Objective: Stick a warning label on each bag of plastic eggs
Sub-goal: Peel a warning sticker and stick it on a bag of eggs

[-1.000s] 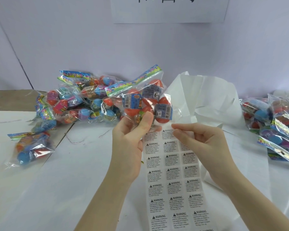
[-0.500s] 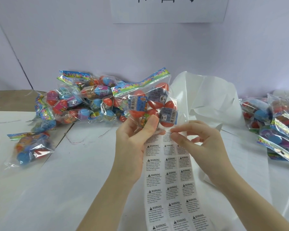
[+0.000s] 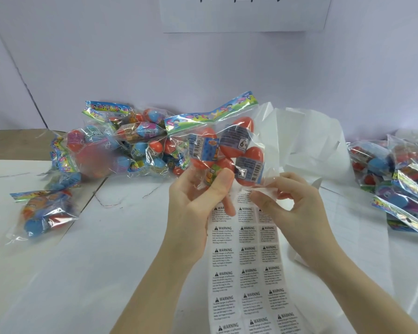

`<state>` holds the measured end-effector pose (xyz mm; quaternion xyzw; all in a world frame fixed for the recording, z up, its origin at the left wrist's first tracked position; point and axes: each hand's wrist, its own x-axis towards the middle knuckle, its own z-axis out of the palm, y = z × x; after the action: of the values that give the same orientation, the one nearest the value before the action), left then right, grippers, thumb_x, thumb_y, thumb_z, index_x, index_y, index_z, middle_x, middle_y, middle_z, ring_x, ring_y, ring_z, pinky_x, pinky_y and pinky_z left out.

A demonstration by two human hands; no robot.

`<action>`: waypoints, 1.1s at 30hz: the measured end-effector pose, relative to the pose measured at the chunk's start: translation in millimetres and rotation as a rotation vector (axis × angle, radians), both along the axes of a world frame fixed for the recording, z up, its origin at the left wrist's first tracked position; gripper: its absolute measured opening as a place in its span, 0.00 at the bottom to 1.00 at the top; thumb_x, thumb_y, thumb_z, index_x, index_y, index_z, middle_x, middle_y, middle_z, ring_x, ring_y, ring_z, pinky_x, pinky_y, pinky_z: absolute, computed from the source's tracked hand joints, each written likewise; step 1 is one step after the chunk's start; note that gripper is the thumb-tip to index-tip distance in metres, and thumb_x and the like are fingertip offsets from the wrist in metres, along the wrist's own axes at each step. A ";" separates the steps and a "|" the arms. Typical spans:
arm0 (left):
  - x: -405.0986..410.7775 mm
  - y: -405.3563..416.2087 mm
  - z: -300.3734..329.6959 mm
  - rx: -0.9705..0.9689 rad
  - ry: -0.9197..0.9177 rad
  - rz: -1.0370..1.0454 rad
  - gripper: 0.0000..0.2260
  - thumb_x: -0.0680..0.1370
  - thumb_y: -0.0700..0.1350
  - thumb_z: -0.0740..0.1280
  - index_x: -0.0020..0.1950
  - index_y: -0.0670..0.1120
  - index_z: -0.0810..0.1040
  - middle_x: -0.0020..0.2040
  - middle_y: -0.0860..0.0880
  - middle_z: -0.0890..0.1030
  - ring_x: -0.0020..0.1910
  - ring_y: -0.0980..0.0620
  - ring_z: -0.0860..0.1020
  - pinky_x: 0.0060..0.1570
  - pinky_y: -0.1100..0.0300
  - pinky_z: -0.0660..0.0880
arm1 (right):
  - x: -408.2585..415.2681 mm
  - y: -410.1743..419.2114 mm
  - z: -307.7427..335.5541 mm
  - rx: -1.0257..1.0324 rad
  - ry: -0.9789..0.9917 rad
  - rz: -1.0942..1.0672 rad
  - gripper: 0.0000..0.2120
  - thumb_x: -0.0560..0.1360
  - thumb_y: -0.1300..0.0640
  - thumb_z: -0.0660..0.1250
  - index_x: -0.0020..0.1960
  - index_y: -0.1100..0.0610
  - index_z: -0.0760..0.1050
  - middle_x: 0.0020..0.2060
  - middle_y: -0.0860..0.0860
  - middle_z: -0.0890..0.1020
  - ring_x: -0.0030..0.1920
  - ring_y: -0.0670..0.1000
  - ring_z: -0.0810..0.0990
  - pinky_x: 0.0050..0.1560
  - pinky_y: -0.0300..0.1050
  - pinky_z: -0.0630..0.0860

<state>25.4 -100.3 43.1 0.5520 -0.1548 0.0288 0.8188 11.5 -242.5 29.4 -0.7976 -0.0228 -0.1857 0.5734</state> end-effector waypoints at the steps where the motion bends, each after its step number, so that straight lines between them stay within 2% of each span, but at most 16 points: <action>1: 0.1 -0.3 0.1 -0.007 0.002 0.006 0.01 0.68 0.43 0.68 0.37 0.45 0.78 0.32 0.49 0.76 0.23 0.54 0.69 0.26 0.65 0.70 | -0.4 0.1 0.3 0.002 0.001 0.000 0.15 0.68 0.62 0.73 0.36 0.40 0.79 0.39 0.43 0.75 0.39 0.36 0.72 0.44 0.24 0.65; 6: -0.5 -0.2 1.3 -0.016 0.037 -0.031 0.04 0.68 0.44 0.67 0.33 0.48 0.78 0.28 0.51 0.75 0.21 0.53 0.65 0.25 0.62 0.65 | -0.5 1.1 2.8 0.008 -0.002 -0.001 0.18 0.67 0.62 0.74 0.32 0.38 0.79 0.39 0.49 0.75 0.38 0.38 0.73 0.44 0.25 0.67; 8: 0.4 0.2 1.3 -0.050 0.075 -0.029 0.04 0.68 0.46 0.67 0.34 0.47 0.78 0.29 0.48 0.74 0.21 0.54 0.65 0.25 0.60 0.63 | -1.9 0.9 4.8 -0.018 -0.020 -0.001 0.17 0.67 0.62 0.74 0.35 0.39 0.80 0.38 0.48 0.74 0.38 0.37 0.72 0.44 0.24 0.66; 12: 3.1 0.5 0.9 -0.109 0.134 -0.009 0.07 0.66 0.44 0.70 0.36 0.42 0.76 0.39 0.40 0.74 0.22 0.55 0.68 0.25 0.66 0.69 | -3.8 2.0 5.9 -0.007 -0.076 -0.012 0.13 0.66 0.63 0.75 0.37 0.44 0.81 0.39 0.44 0.76 0.41 0.33 0.73 0.45 0.22 0.64; 15: 3.2 -0.5 0.7 -0.119 0.147 0.014 0.12 0.64 0.45 0.73 0.40 0.39 0.75 0.37 0.41 0.74 0.22 0.56 0.69 0.26 0.67 0.70 | -3.4 3.2 3.6 -0.031 -0.108 -0.049 0.14 0.65 0.62 0.76 0.36 0.42 0.80 0.44 0.43 0.76 0.47 0.33 0.73 0.49 0.23 0.64; 17: 3.4 -1.7 0.5 -0.115 0.154 0.067 0.11 0.65 0.46 0.69 0.39 0.40 0.74 0.34 0.44 0.75 0.22 0.56 0.69 0.26 0.68 0.70 | -3.2 3.8 0.8 -0.086 -0.126 -0.090 0.15 0.65 0.60 0.76 0.35 0.39 0.79 0.48 0.40 0.73 0.51 0.33 0.70 0.57 0.29 0.63; 19: 3.3 -3.4 0.1 -0.096 0.158 0.117 0.11 0.64 0.47 0.69 0.39 0.40 0.75 0.33 0.46 0.75 0.22 0.56 0.69 0.26 0.68 0.70 | -3.5 5.3 -1.8 -0.189 -0.155 -0.148 0.14 0.65 0.56 0.76 0.35 0.37 0.78 0.51 0.37 0.71 0.56 0.39 0.67 0.65 0.42 0.59; 20: 3.3 -4.0 -0.2 -0.084 0.162 0.142 0.11 0.64 0.48 0.69 0.38 0.41 0.75 0.31 0.47 0.75 0.22 0.56 0.70 0.27 0.68 0.70 | -3.9 6.0 -3.0 -0.248 -0.182 -0.178 0.13 0.65 0.54 0.76 0.35 0.36 0.77 0.53 0.36 0.70 0.58 0.41 0.64 0.66 0.43 0.56; 23: 2.9 -4.9 -1.1 -0.053 0.184 0.198 0.09 0.63 0.49 0.69 0.37 0.45 0.76 0.29 0.51 0.74 0.23 0.56 0.71 0.29 0.66 0.72 | -4.1 8.5 -5.8 -0.413 -0.303 -0.255 0.10 0.66 0.53 0.76 0.36 0.40 0.78 0.56 0.40 0.70 0.60 0.42 0.60 0.61 0.34 0.51; 25: 3.2 -5.1 -1.8 -0.052 0.206 0.209 0.09 0.63 0.50 0.69 0.37 0.46 0.76 0.28 0.52 0.74 0.24 0.56 0.71 0.32 0.61 0.72 | -4.2 10.9 -6.6 -0.507 -0.372 -0.281 0.03 0.66 0.54 0.73 0.36 0.46 0.81 0.56 0.44 0.70 0.60 0.48 0.61 0.56 0.40 0.53; 27: 3.6 -5.4 -2.5 -0.052 0.209 0.220 0.08 0.64 0.50 0.69 0.37 0.47 0.76 0.27 0.53 0.75 0.24 0.56 0.72 0.34 0.59 0.71 | -4.1 11.9 -7.5 -0.546 -0.402 -0.258 0.02 0.66 0.56 0.71 0.36 0.50 0.81 0.54 0.44 0.71 0.58 0.49 0.63 0.53 0.43 0.55; 28: 3.5 -5.5 -2.7 -0.038 0.194 0.233 0.08 0.64 0.50 0.69 0.38 0.47 0.76 0.27 0.54 0.76 0.24 0.56 0.72 0.35 0.59 0.72 | -4.0 12.1 -7.2 -0.533 -0.395 -0.222 0.02 0.67 0.57 0.71 0.37 0.51 0.80 0.52 0.43 0.71 0.56 0.47 0.63 0.53 0.43 0.56; 31: 3.5 -6.2 -4.0 0.017 0.138 0.281 0.07 0.69 0.48 0.69 0.40 0.46 0.76 0.28 0.56 0.76 0.25 0.57 0.72 0.33 0.65 0.73 | -6.8 12.1 -3.4 -0.395 -0.300 -0.051 0.05 0.68 0.57 0.68 0.38 0.48 0.74 0.48 0.39 0.71 0.51 0.40 0.67 0.59 0.33 0.55; 33: 4.5 -6.2 -5.3 0.031 0.138 0.315 0.06 0.71 0.47 0.69 0.39 0.46 0.76 0.27 0.55 0.76 0.25 0.57 0.73 0.33 0.66 0.74 | -10.5 11.6 -0.2 -0.252 -0.209 0.060 0.04 0.69 0.52 0.67 0.38 0.46 0.71 0.44 0.42 0.75 0.51 0.37 0.71 0.59 0.35 0.59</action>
<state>29.9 -106.5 37.8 0.5827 -0.0104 0.1164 0.8043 1.0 -231.0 29.2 -0.8385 -0.1291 -0.2462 0.4687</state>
